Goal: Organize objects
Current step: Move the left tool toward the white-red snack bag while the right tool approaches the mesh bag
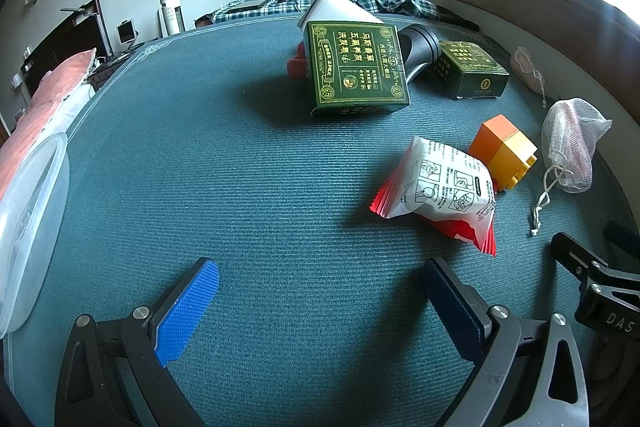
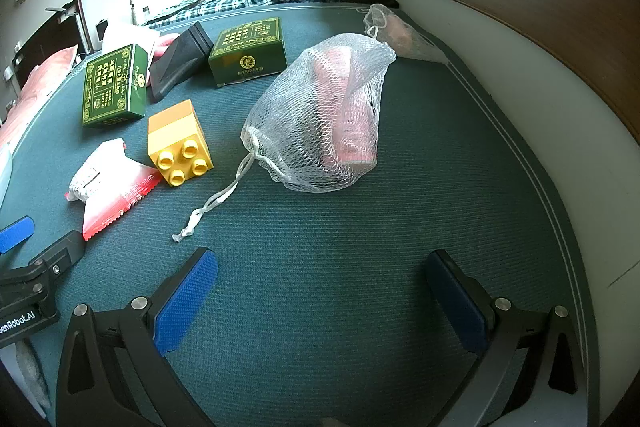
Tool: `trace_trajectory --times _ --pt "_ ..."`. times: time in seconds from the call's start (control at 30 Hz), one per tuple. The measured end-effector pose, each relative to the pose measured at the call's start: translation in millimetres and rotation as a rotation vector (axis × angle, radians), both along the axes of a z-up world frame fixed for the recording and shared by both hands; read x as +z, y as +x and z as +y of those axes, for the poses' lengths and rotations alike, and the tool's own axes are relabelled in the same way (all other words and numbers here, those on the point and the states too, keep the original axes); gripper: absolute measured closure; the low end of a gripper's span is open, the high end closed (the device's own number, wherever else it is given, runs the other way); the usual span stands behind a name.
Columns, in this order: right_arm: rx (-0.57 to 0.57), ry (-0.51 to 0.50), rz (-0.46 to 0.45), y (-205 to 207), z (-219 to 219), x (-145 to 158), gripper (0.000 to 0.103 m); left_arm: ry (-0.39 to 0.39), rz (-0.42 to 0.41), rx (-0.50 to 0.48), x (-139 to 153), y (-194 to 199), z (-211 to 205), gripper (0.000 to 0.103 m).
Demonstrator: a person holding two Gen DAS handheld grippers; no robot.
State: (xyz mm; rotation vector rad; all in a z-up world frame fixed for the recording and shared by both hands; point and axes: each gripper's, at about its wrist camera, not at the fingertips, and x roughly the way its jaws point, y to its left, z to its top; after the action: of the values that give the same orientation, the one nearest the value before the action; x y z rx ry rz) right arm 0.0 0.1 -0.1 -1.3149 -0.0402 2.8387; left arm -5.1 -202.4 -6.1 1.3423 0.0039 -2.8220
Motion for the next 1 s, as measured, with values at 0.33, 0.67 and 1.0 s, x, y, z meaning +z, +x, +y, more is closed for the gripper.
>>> trace_trajectory --times 0.33,0.67,1.0 --pt "0.000 0.000 -0.001 0.0 0.1 0.0 0.000 0.003 -0.010 -0.016 0.2 -1.8 -0.9 0.000" --pt "0.020 -0.014 -0.027 -2.8 3.0 -2.3 0.000 0.010 -0.007 -0.023 1.1 -0.1 -1.6 0.000" --pt "0.000 -0.060 0.018 -26.5 12.0 28.2 0.009 0.040 0.009 -0.061 15.7 4.4 -0.2 0.001"
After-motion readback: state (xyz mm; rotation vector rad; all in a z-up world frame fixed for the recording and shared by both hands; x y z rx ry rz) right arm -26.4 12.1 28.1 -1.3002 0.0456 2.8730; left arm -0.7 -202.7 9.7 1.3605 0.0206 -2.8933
